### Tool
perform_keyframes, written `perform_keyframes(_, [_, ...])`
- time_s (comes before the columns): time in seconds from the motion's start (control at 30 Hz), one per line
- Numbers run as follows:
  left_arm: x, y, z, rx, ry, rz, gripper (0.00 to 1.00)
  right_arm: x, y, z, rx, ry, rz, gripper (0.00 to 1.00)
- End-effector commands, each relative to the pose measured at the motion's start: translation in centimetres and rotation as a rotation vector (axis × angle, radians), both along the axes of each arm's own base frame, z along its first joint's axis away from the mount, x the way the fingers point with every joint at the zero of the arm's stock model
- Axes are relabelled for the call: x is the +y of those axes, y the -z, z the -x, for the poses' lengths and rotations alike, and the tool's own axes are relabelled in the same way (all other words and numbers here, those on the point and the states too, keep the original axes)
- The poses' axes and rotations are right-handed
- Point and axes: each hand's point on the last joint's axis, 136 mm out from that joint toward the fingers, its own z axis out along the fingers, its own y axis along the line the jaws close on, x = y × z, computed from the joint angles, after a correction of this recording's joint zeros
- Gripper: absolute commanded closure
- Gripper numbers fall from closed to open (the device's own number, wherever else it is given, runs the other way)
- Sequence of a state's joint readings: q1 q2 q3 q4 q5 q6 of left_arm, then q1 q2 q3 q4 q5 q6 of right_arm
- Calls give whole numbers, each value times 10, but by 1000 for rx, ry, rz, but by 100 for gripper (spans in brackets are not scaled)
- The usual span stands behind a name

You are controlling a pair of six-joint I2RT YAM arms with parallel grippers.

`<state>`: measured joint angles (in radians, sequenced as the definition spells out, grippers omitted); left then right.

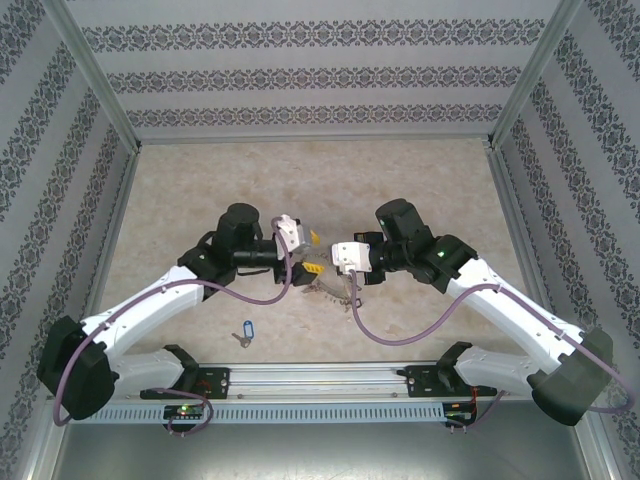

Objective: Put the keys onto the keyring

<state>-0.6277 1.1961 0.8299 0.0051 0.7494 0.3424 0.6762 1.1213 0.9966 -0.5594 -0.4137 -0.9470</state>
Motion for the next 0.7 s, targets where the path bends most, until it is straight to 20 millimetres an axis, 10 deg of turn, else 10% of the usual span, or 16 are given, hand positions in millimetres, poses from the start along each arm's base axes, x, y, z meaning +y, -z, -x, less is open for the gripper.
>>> perform_keyframes(0.0, [-7,1,1,-84,36,-67,34,6,-15,3,-16,-19,-77,100])
perform_keyframes(0.67, [-11,7,-35,-54,-159,-60,67,7,-12,9,11,-20,-91,100])
